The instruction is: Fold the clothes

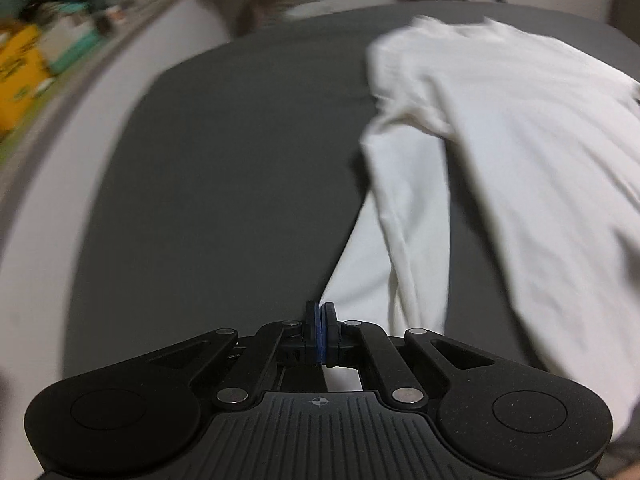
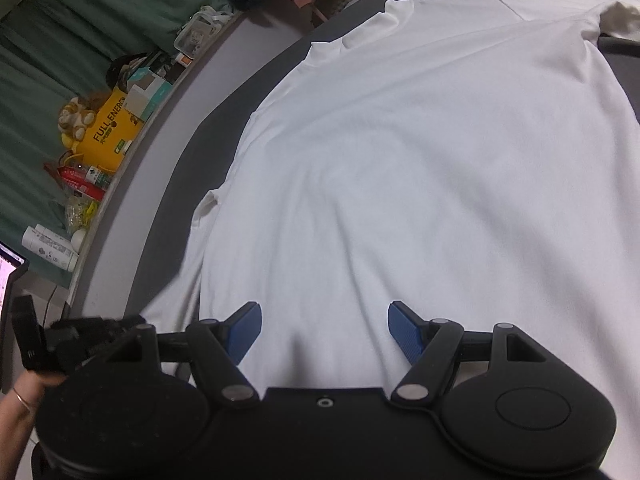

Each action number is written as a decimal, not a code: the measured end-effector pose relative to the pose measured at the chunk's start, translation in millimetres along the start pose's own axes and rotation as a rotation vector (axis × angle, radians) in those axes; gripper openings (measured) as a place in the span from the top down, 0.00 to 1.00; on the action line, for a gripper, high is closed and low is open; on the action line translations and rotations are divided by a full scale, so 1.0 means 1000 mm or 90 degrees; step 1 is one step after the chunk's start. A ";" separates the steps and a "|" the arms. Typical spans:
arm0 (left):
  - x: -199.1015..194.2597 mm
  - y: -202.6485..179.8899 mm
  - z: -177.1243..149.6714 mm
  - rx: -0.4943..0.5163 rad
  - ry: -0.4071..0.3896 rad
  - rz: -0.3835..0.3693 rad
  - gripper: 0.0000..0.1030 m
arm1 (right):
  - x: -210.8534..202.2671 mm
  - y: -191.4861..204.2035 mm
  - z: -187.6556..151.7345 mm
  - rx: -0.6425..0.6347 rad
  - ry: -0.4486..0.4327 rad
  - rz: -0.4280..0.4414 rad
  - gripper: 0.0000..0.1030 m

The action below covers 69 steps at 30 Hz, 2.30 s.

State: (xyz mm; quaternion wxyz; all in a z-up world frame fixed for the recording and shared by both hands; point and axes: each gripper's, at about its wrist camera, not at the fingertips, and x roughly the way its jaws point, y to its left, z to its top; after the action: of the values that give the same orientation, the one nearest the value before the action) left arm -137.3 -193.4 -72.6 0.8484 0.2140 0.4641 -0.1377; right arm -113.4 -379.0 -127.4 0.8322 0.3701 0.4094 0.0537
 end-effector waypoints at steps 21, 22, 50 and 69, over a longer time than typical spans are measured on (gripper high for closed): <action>0.114 0.112 0.053 -0.110 0.122 0.209 1.00 | 0.020 0.008 -0.001 -0.054 0.048 0.000 0.31; 0.119 0.112 0.053 -0.104 0.133 0.194 1.00 | 0.021 0.007 0.000 -0.052 0.050 0.002 0.31; 0.181 -0.093 0.251 0.115 -0.067 -0.048 0.65 | 0.032 0.006 0.008 -0.070 0.050 0.054 0.23; 0.176 -0.107 0.249 0.122 -0.184 0.014 0.96 | 0.034 0.008 0.008 -0.060 0.053 0.064 0.21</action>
State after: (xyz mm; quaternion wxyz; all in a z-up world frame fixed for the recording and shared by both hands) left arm 91.8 -414.7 -127.7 0.8835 0.2766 0.3198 -0.2014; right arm -83.9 -364.0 -140.6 0.8273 0.3483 0.4214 0.1295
